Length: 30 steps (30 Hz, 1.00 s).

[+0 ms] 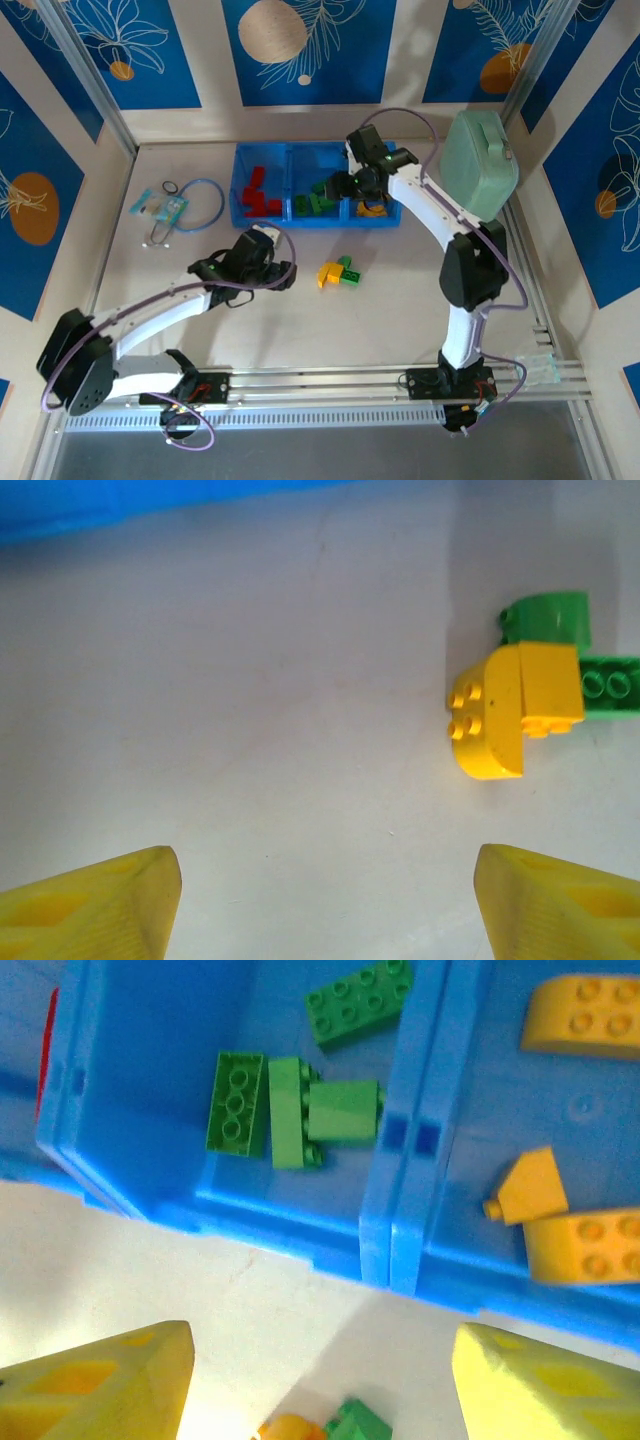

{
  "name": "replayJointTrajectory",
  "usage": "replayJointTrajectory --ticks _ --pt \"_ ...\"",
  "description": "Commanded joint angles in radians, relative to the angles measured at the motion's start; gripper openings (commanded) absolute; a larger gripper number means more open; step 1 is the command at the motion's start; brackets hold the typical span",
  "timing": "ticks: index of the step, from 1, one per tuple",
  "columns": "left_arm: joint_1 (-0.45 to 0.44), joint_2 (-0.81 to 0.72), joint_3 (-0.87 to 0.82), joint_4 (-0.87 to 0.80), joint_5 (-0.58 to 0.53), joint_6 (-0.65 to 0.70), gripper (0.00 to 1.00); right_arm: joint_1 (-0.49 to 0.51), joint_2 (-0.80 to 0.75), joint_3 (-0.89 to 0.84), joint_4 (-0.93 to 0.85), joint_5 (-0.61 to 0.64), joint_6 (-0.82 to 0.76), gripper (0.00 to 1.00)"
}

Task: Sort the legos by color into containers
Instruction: Pick up the lego from the center of the table.

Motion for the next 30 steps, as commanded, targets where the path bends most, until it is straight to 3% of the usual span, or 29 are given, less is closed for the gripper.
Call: replayJointTrajectory --ticks 1,10,20,30 --pt "-0.038 0.073 0.049 0.054 0.067 -0.02 0.77 -0.009 -0.09 -0.149 0.074 -0.049 0.019 0.71" --pt "-0.133 0.333 0.19 0.068 0.12 0.011 0.78 -0.055 -0.252 -0.443 0.166 -0.081 0.067 0.74" --pt "-0.138 0.485 0.28 0.039 0.089 0.045 0.68 -0.114 -0.36 -0.601 0.221 -0.114 0.092 0.74" --pt "-0.138 0.579 0.368 0.012 0.086 0.065 0.38 -0.161 -0.429 -0.681 0.242 -0.13 0.101 0.74"
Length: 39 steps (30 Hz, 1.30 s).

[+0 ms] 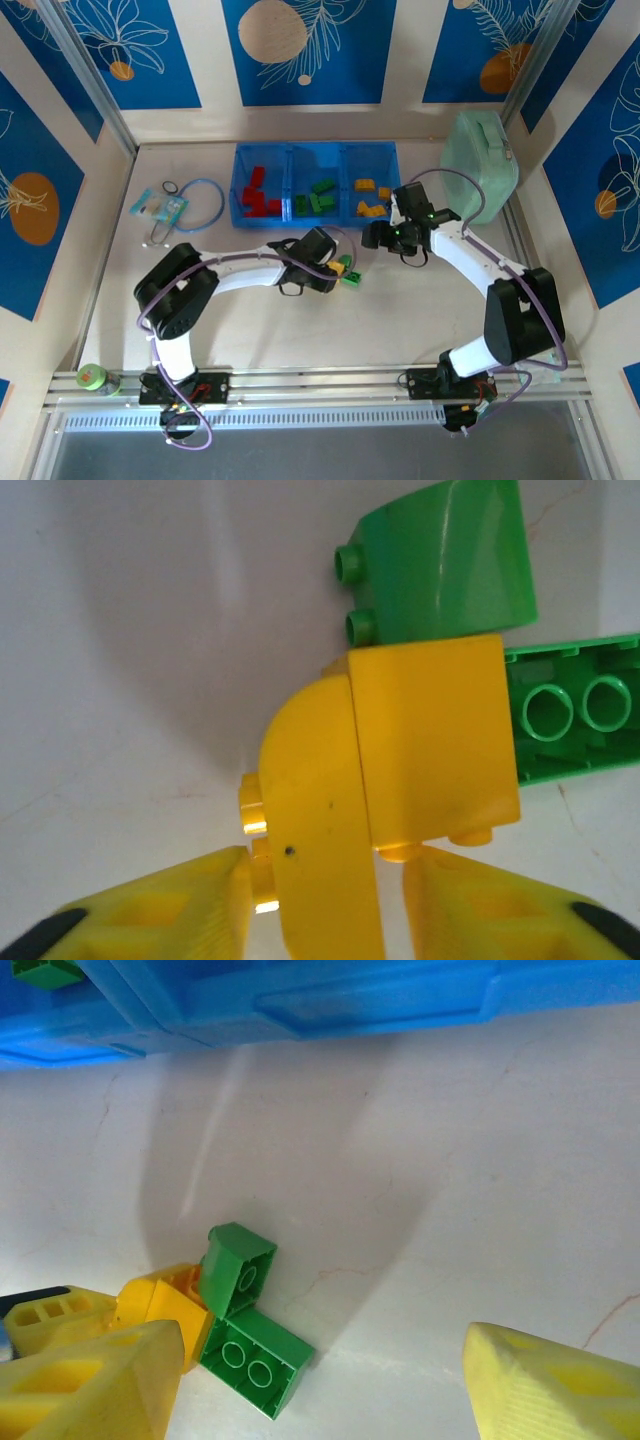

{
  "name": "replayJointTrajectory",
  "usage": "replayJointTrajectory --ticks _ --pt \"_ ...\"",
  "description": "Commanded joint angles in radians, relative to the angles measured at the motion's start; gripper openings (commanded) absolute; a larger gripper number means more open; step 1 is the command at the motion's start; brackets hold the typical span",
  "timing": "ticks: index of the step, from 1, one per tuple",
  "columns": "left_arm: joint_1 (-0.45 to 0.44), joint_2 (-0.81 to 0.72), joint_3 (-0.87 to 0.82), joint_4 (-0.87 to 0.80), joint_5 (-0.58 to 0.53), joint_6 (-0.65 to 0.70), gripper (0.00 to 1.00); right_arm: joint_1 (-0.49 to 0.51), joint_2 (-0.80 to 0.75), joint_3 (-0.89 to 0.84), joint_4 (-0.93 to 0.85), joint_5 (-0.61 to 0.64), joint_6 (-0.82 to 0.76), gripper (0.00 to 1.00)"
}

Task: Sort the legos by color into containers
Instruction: Pick up the lego from the center of the table, then place the lego in the container.

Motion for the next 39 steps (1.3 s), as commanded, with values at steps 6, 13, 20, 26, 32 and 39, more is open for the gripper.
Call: replayJointTrajectory --ticks 6,13,20,26,32,39 --pt "-0.002 -0.03 0.04 -0.086 -0.044 0.033 0.25 -0.065 -0.102 -0.068 0.024 -0.043 0.019 0.74" --pt "0.009 -0.118 0.118 -0.133 -0.06 0.057 0.21 -0.091 -0.15 -0.099 0.032 -0.046 0.037 0.74" --pt "0.056 -0.034 0.409 -0.208 -0.013 0.121 0.21 -0.112 -0.218 -0.112 0.001 0.012 0.071 0.74" --pt "0.101 0.222 0.767 -0.284 0.02 0.134 0.21 -0.131 -0.282 -0.133 -0.026 -0.007 0.084 0.74" --pt "0.15 0.491 1.133 -0.355 0.018 0.14 0.43 -0.127 -0.346 -0.156 -0.022 -0.047 0.092 0.73" --pt "0.148 0.482 1.268 -0.407 -0.011 0.164 0.76 -0.105 -0.37 -0.163 -0.031 -0.061 0.063 0.73"
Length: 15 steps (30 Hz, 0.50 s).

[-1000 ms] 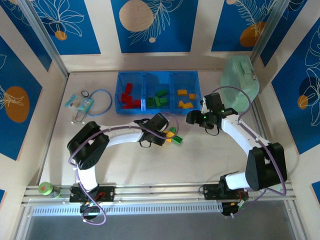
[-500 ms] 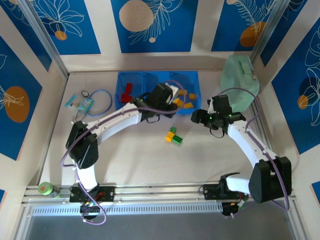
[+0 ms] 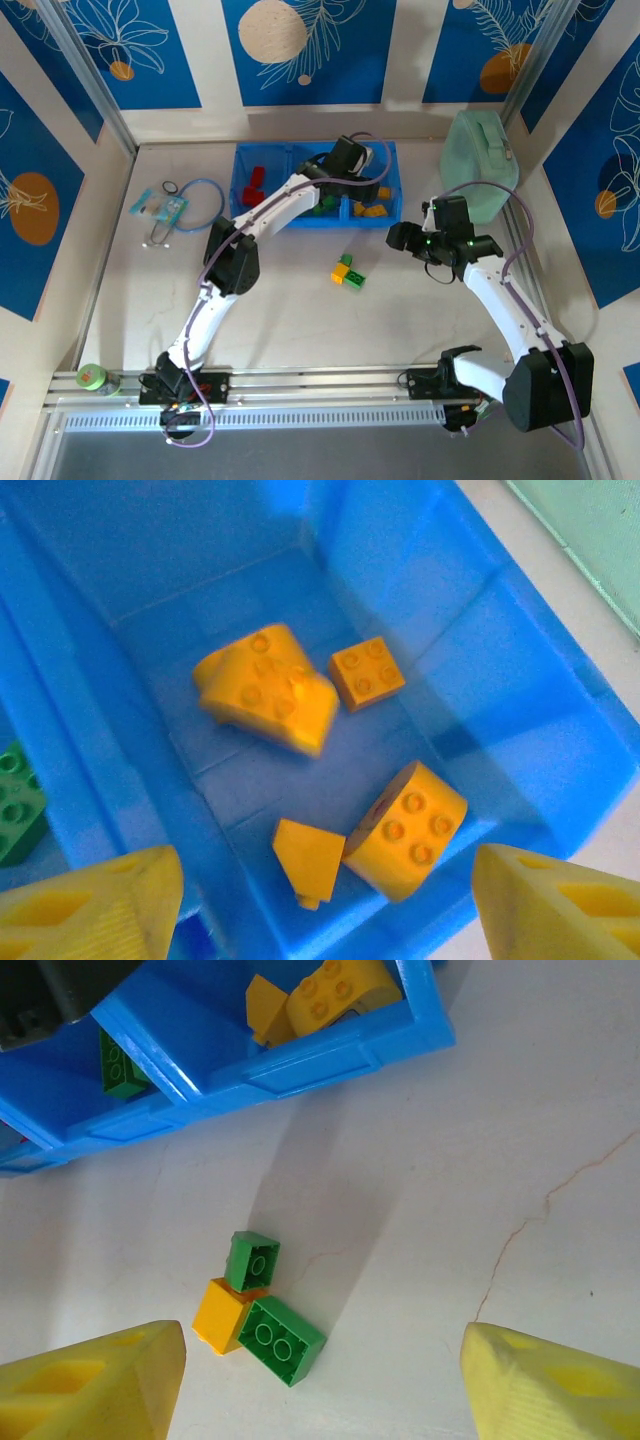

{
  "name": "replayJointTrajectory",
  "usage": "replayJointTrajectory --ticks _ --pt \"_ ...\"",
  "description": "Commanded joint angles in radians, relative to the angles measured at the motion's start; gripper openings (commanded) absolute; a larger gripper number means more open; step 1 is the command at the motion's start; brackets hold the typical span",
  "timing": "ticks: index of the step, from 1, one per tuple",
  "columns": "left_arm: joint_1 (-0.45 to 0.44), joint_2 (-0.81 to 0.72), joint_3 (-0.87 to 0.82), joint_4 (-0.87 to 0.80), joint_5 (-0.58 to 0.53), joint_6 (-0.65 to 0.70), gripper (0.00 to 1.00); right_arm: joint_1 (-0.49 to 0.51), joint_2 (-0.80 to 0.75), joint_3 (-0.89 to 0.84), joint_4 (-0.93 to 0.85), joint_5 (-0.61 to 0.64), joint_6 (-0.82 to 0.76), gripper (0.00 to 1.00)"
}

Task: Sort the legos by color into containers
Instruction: Place the lego in the container, then touch the lego at the center of the table.

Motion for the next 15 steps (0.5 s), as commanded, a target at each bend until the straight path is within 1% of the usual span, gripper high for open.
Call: replayJointTrajectory --ticks 1,4,7,11,15 --pt "-0.003 -0.146 -0.018 0.004 -0.005 0.023 0.76 0.022 -0.022 -0.019 -0.013 -0.039 -0.023 0.73" --pt "-0.009 -0.31 -0.209 0.122 0.005 0.019 0.75 0.062 -0.009 -0.02 -0.004 -0.036 -0.054 0.74" --pt "-0.01 -0.489 -0.426 0.247 0.019 0.015 0.75 0.113 0.024 0.001 -0.003 -0.038 -0.099 0.79" --pt "-0.01 -0.702 -0.697 0.353 0.009 -0.005 0.75 0.23 0.098 0.061 -0.033 -0.015 -0.203 0.8" --pt "-0.011 -0.871 -0.966 0.408 -0.02 -0.032 0.75 0.339 0.193 0.117 -0.061 -0.01 -0.311 0.83"
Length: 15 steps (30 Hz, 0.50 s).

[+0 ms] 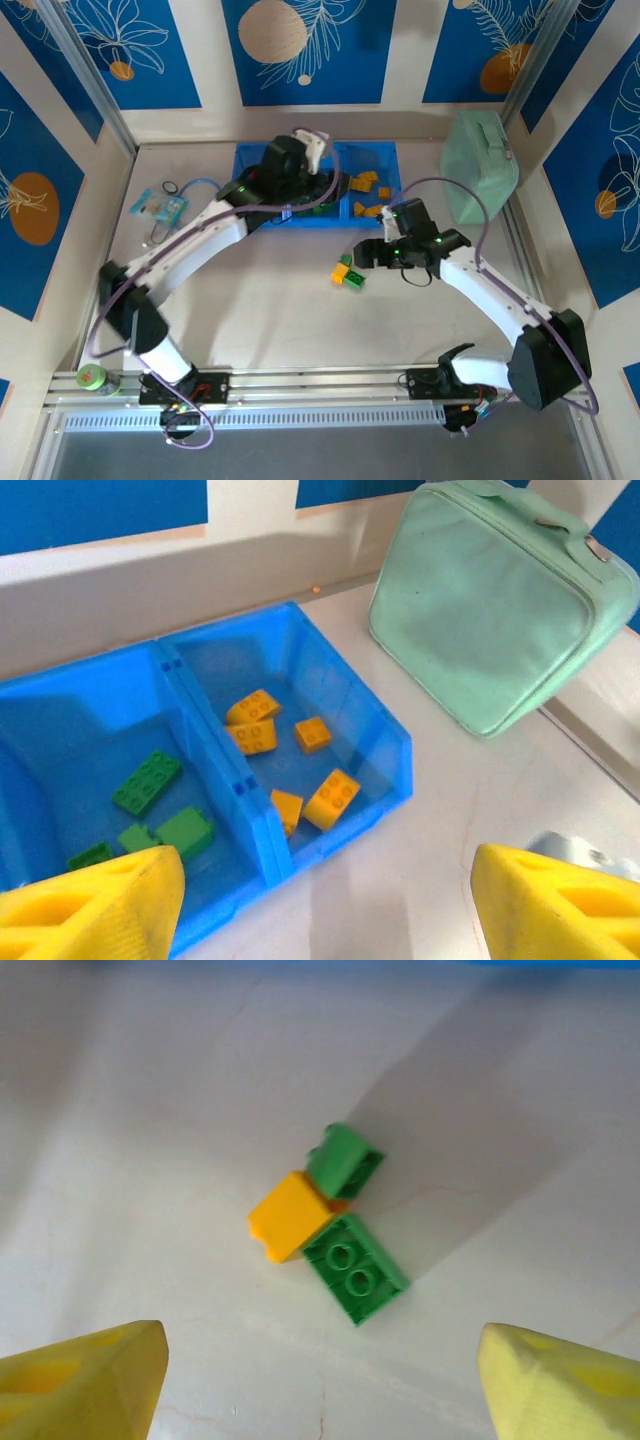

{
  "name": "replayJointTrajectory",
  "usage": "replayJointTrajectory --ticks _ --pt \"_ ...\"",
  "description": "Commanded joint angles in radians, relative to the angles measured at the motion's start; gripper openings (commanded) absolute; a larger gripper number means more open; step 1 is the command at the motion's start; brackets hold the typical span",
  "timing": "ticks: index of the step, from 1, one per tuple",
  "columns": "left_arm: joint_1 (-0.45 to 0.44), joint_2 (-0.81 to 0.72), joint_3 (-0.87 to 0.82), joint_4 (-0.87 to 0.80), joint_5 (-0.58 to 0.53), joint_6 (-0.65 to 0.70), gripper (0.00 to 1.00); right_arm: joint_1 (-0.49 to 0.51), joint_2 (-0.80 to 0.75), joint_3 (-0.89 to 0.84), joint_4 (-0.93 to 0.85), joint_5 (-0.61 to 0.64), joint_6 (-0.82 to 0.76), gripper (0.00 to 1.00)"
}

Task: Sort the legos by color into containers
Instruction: Touch the lego at the center of the table.

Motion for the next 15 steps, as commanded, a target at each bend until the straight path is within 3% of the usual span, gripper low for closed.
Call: replayJointTrajectory --ticks 1,8,15 --pt "-0.006 -0.07 -0.194 0.057 -0.037 -0.032 0.75 0.074 0.064 0.063 -0.039 -0.001 -0.139 0.83" --pt "-0.006 -0.282 -0.569 0.097 -0.089 -0.152 0.74 0.193 0.293 0.204 -0.101 0.127 -0.186 0.83" --pt "-0.006 -0.419 -0.748 0.07 -0.129 -0.207 0.73 0.264 0.515 0.353 -0.197 0.264 -0.152 0.8"
